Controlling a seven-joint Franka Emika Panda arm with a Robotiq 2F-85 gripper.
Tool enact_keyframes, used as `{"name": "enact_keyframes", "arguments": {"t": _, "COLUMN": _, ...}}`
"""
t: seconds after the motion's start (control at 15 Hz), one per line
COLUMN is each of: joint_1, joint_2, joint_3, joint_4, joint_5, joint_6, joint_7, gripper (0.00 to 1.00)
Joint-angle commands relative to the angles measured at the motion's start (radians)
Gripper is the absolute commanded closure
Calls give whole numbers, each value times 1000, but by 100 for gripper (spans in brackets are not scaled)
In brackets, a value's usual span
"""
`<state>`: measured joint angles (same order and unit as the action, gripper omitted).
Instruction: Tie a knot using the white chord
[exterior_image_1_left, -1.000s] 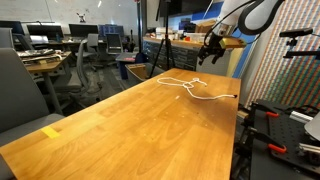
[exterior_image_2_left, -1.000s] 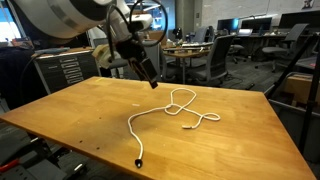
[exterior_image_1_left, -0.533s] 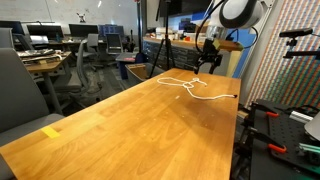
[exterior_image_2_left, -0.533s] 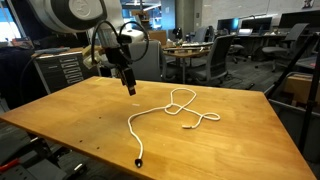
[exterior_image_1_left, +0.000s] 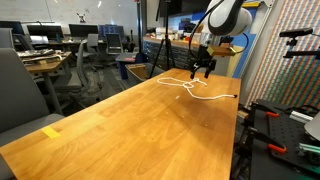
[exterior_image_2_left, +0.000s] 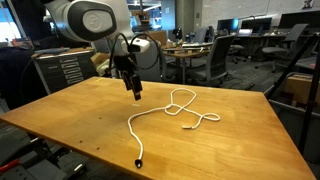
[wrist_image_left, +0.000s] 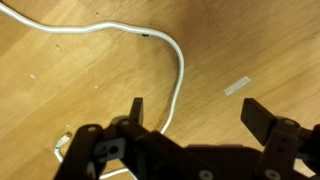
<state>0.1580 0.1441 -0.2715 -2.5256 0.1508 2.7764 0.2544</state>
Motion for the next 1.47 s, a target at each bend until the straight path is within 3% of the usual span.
{"name": "enact_keyframes", "arguments": {"t": 0.0, "joint_1": -114, "joint_2": 73, "joint_3": 81, "joint_4": 47, "joint_5": 24, "joint_6": 44, "joint_7": -11, "gripper": 0}}
{"name": "enact_keyframes", "arguments": {"t": 0.27, "joint_1": -192, "joint_2": 183, "joint_3": 143, "joint_4": 129, "joint_5": 84, "joint_6": 88, "joint_7": -19, "gripper": 0}}
{"name": "enact_keyframes", "arguments": {"t": 0.4, "joint_1": -212, "joint_2": 231, "joint_3": 157, "joint_4": 170, "joint_5": 88, "joint_6": 103, "joint_7": -8, "gripper": 7}}
{"name": "enact_keyframes", "arguments": {"t": 0.6, "joint_1": -233, "joint_2": 296, "joint_3": 177, "joint_4": 225, "joint_5": 95, "joint_6": 123, "joint_7": -8, "gripper": 11}}
{"name": "enact_keyframes", "arguments": {"t": 0.73, "joint_1": -240, "joint_2": 342, "joint_3": 182, "joint_4": 264, "joint_5": 97, "joint_6": 142, "joint_7": -4, "gripper": 35}}
{"name": "enact_keyframes", "arguments": {"t": 0.8, "joint_1": -237, "joint_2": 364, "joint_3": 179, "joint_4": 281, "joint_5": 90, "joint_6": 148, "joint_7": 2, "gripper": 39}}
{"name": "enact_keyframes", "arguments": {"t": 1.13, "joint_1": -230, "joint_2": 434, "joint_3": 176, "joint_4": 340, "joint_5": 83, "joint_6": 148, "joint_7": 11, "gripper": 79}}
{"name": "enact_keyframes", "arguments": {"t": 1.4, "joint_1": -214, "joint_2": 396, "joint_3": 181, "joint_4": 321, "joint_5": 70, "joint_6": 165, "joint_7": -2, "gripper": 96}}
